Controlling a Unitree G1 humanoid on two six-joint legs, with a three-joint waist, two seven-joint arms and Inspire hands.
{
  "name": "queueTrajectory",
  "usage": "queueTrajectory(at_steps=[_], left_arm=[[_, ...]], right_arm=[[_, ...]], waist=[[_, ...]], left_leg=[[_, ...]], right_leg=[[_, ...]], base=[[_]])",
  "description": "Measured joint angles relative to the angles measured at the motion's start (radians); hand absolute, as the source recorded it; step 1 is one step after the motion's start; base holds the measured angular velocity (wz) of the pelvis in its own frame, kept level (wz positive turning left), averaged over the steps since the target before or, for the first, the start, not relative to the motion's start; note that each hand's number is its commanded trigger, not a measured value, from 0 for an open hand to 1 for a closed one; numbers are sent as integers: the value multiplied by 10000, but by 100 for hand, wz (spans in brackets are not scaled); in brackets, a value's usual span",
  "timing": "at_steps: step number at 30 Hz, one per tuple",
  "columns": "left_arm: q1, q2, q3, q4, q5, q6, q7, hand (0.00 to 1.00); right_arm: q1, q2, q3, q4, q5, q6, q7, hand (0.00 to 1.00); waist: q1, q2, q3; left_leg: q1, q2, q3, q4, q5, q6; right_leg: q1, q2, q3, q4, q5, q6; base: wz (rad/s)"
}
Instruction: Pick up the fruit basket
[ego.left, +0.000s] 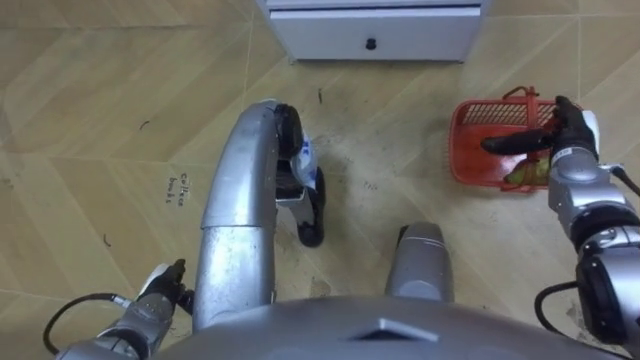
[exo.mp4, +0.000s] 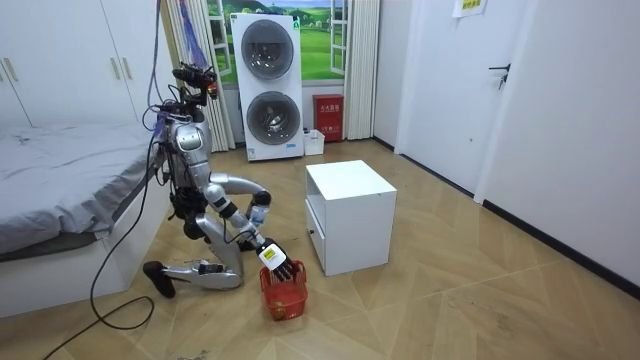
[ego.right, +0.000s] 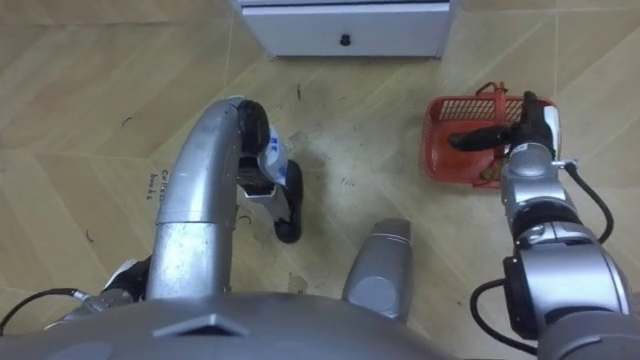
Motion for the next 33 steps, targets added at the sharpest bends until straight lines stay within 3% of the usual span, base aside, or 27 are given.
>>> queueTrajectory(at_steps=[13, 14, 15, 16, 17, 26, 33], left_arm=[[-2, -9, -319, 5, 2, 138, -426, 0], [0, -17, -319, 4, 4, 179, -458, 0], [-1, -17, -319, 4, 4, 185, -464, 0], [-2, -16, -318, 4, 4, 186, -464, 0], [-1, -16, -319, 0, 4, 183, -466, 0], [-67, -13, -321, -57, -1, 173, -672, 0], [-107, 4, -300, -416, -1, 140, -789, 0]], right_arm=[[-96, -206, 74, 600, 212, -28, 378, 0], [-97, -206, 74, 642, 369, -20, 378, 39], [-97, -207, 73, 663, 425, -18, 378, 52], [-97, -210, 75, 689, 528, -15, 379, 83], [-96, -228, 79, 746, 825, -16, 383, 100], [-80, -257, 73, 987, 2595, -16, 1103, 100], [-81, -269, 66, 988, 2888, -16, 1510, 100]], waist=[[96, 72, -6], [102, 106, -8], [102, 122, -10], [115, 160, -17], [134, 192, -27], [312, 217, -15], [313, 184, 2]], left_leg=[[2, -107, 77, -122, 95, 2], [2, -100, 86, -124, 95, 2], [2, -100, 87, -128, 95, 2], [3, -98, 87, -132, 96, 0], [3, -102, 85, -132, 100, -8], [-27, -139, 68, -130, 108, -23], [-117, -141, 44, -128, 110, -24]], right_leg=[[-5, -138, -42, 7, -5, 9], [-19, -139, -31, 13, -6, 11], [-22, -139, -31, 13, -6, 12], [-31, -134, -33, 13, -10, 20], [-32, -133, -32, 14, -11, 22], [-23, -130, -53, 13, -12, 23], [-88, -123, -101, 10, -11, 24]], base=[[2], [0], [0], [0], [0], [0], [1]])
